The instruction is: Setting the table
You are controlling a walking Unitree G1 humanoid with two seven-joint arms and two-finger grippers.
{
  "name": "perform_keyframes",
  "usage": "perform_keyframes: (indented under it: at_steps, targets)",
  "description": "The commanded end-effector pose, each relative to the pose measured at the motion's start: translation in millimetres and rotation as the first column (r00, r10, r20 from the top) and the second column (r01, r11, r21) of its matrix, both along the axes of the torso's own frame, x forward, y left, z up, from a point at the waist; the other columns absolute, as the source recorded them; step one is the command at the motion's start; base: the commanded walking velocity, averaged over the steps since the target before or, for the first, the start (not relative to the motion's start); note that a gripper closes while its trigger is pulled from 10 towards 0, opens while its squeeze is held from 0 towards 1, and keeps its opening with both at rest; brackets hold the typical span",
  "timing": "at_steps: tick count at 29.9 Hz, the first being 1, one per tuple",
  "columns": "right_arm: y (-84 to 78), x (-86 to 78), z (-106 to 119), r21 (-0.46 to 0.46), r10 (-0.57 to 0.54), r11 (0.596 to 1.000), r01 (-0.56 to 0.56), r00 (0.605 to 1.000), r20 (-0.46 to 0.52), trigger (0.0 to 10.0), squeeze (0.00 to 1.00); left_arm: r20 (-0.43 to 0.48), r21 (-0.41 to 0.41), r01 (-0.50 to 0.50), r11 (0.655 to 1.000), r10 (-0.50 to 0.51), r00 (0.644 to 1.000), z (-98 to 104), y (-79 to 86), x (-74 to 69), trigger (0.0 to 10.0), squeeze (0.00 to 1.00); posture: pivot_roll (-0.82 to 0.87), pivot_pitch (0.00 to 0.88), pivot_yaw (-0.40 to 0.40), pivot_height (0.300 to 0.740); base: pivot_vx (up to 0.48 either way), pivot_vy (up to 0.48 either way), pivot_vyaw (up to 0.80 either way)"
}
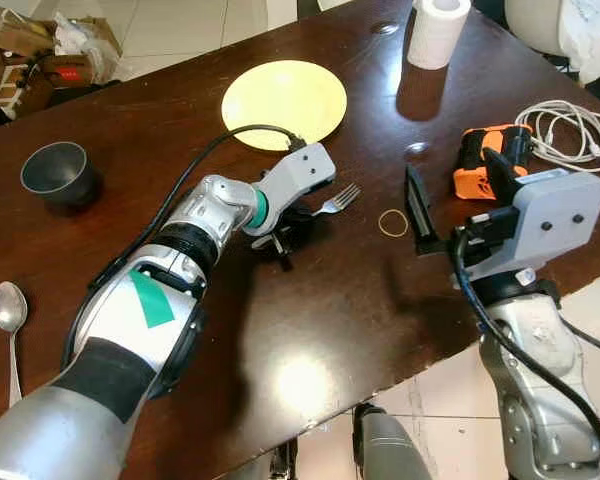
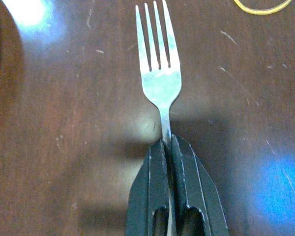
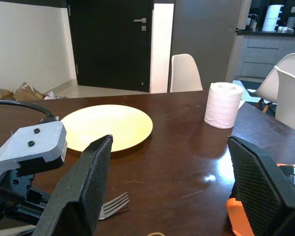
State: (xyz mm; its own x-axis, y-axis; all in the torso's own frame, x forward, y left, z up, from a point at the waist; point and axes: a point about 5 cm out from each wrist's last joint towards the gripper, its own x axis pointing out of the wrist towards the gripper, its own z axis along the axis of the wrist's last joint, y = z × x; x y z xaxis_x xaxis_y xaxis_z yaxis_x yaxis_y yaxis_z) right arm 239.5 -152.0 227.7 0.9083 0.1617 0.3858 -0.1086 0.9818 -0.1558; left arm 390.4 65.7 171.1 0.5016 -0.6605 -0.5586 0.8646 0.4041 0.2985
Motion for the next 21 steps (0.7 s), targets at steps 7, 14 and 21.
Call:
perform_keyframes:
  at_steps: [7,14,21]
  targets:
    - [0.7,0.5,-0.8,0.005,0.011,1.0,-0.011,1.0,-0.009,10.0,0.0,-0.128,0.002,-0.053,0.999,0.053,0.99,-28.5,21.3,-8.1,0.0,0.0,-0.1,0.14,0.166,0.74,0.0,0.0,0.0]
    - [1.3,0.9,-4.7,0.024,0.003,1.0,-0.002,1.0,-0.021,10.0,0.0,-0.074,-0.273,-0.204,0.94,0.19,0.979,-2.9,29.1,4.4,10.0,0.0,-0.08,0.125,0.15,0.74,0.0,0.0,0.0]
    - [1.0,0.3,-12.2,0.048,-0.013,0.999,0.016,0.999,-0.045,10.0,0.0,-0.033,-0.339,-0.23,0.912,0.233,0.972,-4.6,34.0,3.2,10.0,0.0,-0.07,0.113,0.143,0.74,0.0,0.0,0.0]
